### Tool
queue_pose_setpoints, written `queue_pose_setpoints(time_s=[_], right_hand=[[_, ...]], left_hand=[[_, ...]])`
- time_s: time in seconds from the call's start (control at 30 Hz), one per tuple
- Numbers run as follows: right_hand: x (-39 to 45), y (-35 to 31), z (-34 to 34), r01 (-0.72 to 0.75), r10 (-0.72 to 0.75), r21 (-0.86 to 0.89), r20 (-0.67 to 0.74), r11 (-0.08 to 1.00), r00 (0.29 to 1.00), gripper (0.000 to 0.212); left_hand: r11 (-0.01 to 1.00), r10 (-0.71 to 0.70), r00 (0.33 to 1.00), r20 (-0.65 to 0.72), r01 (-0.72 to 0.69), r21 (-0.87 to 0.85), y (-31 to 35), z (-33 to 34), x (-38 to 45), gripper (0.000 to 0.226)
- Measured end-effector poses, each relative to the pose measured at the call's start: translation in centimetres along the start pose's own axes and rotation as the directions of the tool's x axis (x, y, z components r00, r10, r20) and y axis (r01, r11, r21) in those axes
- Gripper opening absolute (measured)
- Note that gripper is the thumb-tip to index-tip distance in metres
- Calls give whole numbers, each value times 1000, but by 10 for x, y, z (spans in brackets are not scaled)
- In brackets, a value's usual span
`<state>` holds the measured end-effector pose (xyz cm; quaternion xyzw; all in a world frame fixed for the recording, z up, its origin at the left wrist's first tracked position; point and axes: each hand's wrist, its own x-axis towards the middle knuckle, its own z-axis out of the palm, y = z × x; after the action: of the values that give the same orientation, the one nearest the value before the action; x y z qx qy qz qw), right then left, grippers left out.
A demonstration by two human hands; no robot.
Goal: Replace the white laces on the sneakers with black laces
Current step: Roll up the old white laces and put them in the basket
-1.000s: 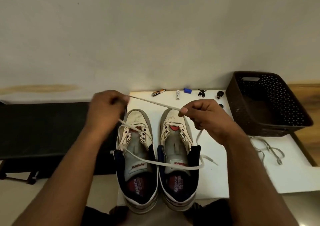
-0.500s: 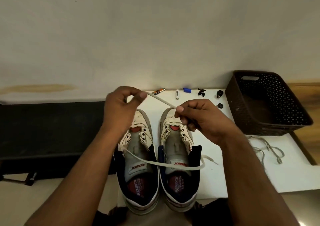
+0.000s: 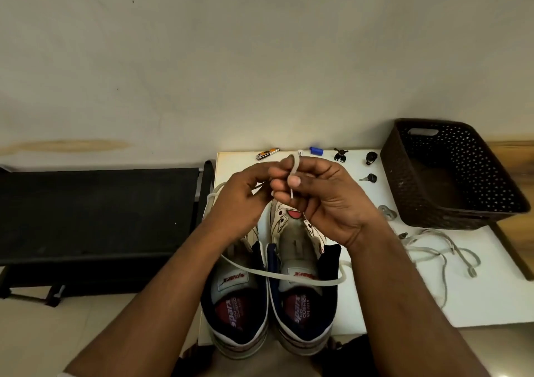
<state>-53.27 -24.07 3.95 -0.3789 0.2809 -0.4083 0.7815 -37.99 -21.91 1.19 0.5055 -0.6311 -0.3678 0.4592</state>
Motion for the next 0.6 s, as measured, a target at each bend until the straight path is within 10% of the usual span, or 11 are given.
queue_pose_setpoints(time_s=[0.17, 0.27, 0.4, 0.6], right_hand=[[9, 6, -2, 183, -145, 145, -244, 972, 959, 17], [12, 8, -10, 314, -347, -151, -345, 938, 872, 21], [10, 9, -23, 137, -495, -860, -148, 492, 856, 27], [9, 14, -17, 43, -290, -977, -20, 210, 957, 29]], left_hand=[[975, -11, 997, 81, -8, 221, -6, 5, -2, 25], [965, -81, 994, 76, 59, 255, -6, 6, -1, 39], [967, -48, 998, 31, 38, 252, -2, 2, -3, 29], [995, -71, 991, -117, 78, 57, 10, -14, -3, 10]])
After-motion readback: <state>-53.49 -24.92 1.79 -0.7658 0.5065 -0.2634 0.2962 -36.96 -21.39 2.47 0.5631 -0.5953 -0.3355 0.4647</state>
